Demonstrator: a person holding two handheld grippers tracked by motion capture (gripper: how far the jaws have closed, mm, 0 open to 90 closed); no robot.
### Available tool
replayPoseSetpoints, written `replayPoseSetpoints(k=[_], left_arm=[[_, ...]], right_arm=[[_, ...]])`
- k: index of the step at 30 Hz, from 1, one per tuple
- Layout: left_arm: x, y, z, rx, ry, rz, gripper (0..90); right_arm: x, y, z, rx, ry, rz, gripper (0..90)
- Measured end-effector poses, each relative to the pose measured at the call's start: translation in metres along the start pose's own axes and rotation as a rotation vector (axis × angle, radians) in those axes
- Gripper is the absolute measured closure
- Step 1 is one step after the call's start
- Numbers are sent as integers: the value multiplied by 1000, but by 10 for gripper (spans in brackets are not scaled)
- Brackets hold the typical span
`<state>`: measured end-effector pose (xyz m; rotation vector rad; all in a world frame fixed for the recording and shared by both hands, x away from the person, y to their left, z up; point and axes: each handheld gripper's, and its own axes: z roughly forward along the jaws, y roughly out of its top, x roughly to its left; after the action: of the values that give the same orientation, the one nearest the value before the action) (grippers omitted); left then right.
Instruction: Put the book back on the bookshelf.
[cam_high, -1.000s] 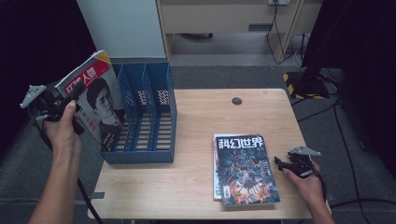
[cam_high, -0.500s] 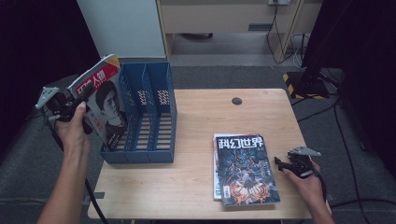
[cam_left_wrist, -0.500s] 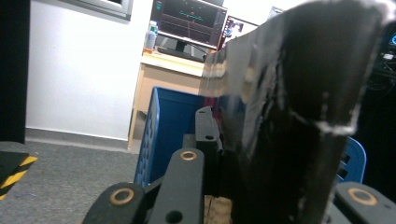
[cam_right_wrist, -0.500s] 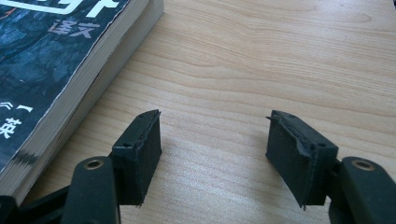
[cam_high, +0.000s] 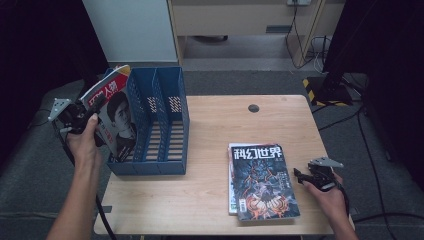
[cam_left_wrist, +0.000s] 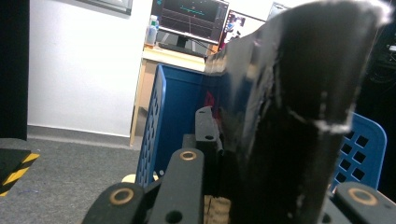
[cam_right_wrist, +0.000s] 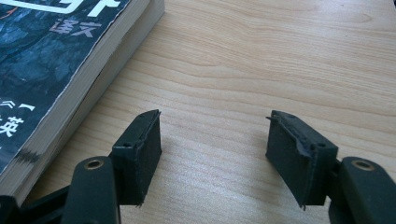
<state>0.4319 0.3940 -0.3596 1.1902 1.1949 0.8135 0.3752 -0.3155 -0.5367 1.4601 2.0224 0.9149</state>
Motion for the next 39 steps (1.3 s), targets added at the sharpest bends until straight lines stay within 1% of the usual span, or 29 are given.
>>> replayPoseSetpoints(k=[4,7,9,11,12,13,14,16,20,23,27,30,33,39], left_arm=[[1,-5,0,13,6,4,841],[1,-6,-1,21,8,3,839],[-1,-5,-1,43,21,10,837],[-2,-5,-2,69,18,28,830],[-2,-5,-2,88,19,40,828],[-3,-6,-3,120,23,49,827],[-3,-6,-3,130,28,54,826],[-3,-6,-5,134,28,62,825],[1,-3,-9,159,43,48,826],[4,-1,-11,184,62,72,827],[8,-1,-14,194,83,78,831],[12,0,-17,197,94,71,837],[14,0,-19,205,92,68,841],[13,1,-19,227,98,77,840]], right_arm=[[0,0,0,-1,0,-1,354],[0,0,0,0,0,1,353],[0,0,0,0,0,1,353],[0,0,0,0,0,1,353],[0,0,0,-1,0,0,353],[0,0,0,-1,1,-1,353],[0,0,0,-1,0,0,353],[0,0,0,0,1,-1,353],[0,0,0,-1,1,0,352],[0,0,0,1,1,1,352],[0,0,0,0,2,1,351],[1,0,0,-3,3,3,351],[1,0,0,0,4,3,350],[1,0,0,-2,5,1,348]])
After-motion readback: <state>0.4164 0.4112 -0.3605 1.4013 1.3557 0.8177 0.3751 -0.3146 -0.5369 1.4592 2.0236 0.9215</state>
